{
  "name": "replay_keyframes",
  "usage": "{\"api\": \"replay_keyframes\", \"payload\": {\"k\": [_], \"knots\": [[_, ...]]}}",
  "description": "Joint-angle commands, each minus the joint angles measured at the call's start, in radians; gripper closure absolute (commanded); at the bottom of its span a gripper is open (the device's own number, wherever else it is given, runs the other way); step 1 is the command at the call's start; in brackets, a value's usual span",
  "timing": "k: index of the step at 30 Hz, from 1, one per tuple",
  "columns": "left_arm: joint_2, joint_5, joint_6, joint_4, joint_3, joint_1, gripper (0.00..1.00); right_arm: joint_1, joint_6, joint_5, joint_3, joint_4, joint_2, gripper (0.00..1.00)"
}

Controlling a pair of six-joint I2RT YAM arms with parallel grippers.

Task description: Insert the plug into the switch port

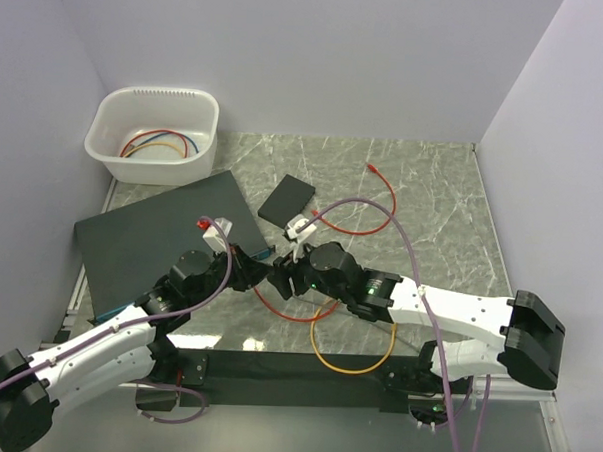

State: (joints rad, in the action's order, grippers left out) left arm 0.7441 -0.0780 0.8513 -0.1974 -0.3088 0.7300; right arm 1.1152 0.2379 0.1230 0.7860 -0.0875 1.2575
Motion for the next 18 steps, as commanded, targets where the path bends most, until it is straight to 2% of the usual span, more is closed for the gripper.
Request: {"api": "replay_keyframes", "payload": {"k": [1,15,18], "knots": [[-0.005,0.018,-0.008,-0.013,-0.039,0.005,1.00,-0.006,0.003,0.015,0.047,-0.011,0.020,0.36],[-0.035,0.034,-0.011,0.009,-0.035,0.005,0.99,-0.014,0.012,-0.005,0.075,-0.043,0.083,0.49],[-0.037,0.032,-0.006,0.004,-0.029,0.005,0.99,-0.014,0.014,-0.008,0.084,-0.046,0.092,0.56]]}}
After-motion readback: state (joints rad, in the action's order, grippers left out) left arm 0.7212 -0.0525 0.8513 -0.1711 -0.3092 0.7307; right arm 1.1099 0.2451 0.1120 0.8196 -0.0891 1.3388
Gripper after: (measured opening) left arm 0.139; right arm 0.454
